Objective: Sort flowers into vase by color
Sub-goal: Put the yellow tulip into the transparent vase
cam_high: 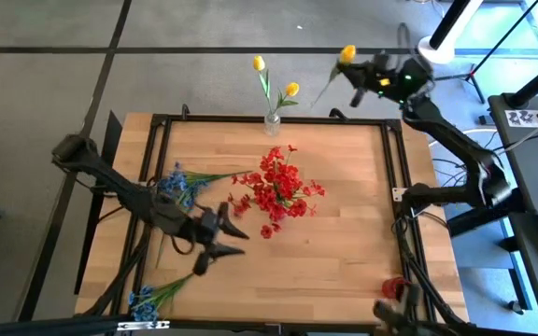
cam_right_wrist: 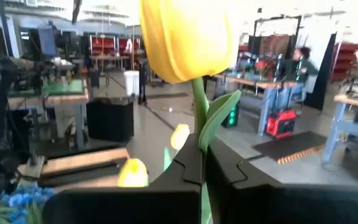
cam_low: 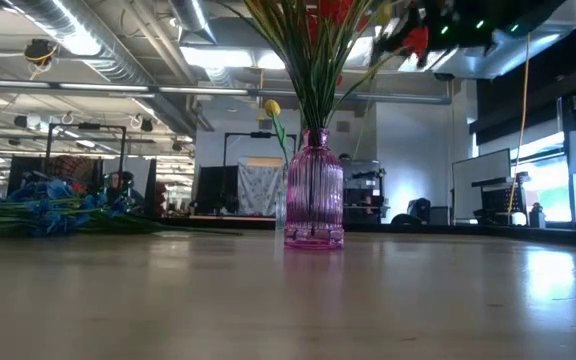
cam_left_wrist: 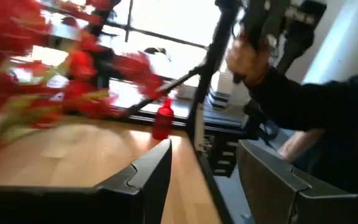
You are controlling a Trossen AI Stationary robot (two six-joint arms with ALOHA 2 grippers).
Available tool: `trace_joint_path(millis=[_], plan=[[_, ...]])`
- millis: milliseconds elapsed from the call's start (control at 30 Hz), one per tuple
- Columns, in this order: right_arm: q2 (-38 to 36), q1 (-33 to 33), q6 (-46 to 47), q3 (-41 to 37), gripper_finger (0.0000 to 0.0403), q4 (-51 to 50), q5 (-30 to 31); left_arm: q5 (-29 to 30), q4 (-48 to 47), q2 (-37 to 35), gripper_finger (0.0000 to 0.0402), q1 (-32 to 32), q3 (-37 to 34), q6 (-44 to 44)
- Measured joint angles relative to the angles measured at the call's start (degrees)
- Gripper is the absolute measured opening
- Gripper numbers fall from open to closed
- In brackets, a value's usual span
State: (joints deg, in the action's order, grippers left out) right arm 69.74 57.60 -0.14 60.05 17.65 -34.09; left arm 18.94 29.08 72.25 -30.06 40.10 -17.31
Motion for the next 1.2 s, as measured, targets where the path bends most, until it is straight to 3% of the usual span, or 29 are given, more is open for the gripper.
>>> trace_joint_path(millis=[233, 367, 633, 733, 1033, 1200], plan=[[13.2, 0.2, 4.0, 1.4, 0.0001, 12.4, -2.1, -0.1, -0.6, -9.8, 0.0176, -1.4, -10.5, 1.1], [18.1, 0.2, 5.8, 5.4, 0.0001, 12.9, -3.1, 1.0, 0.1, -12.7, 0.0176, -1.9, -15.9, -0.8], [19.6, -2.5, 7.6, 10.7, 0.0001, 12.4, -3.0, 9.5, 0.0, -13.5, 0.0176, -1.7, -23.9, -3.6], [20.5, -4.4, 7.2, 10.8, 0.0001, 13.6, -0.4, 11.9, 0.2, -13.5, 0.0176, -1.2, -26.3, -3.9], [24.3, -9.8, 5.6, 10.8, 0.0001, 16.6, 4.9, 15.9, 0.1, -13.4, 0.0176, 1.2, -31.7, -11.0], [24.3, -10.1, 8.2, 10.8, 0.0001, 16.4, 7.4, 16.3, 0.2, -13.4, 0.0176, 1.2, -32.0, -10.3]])
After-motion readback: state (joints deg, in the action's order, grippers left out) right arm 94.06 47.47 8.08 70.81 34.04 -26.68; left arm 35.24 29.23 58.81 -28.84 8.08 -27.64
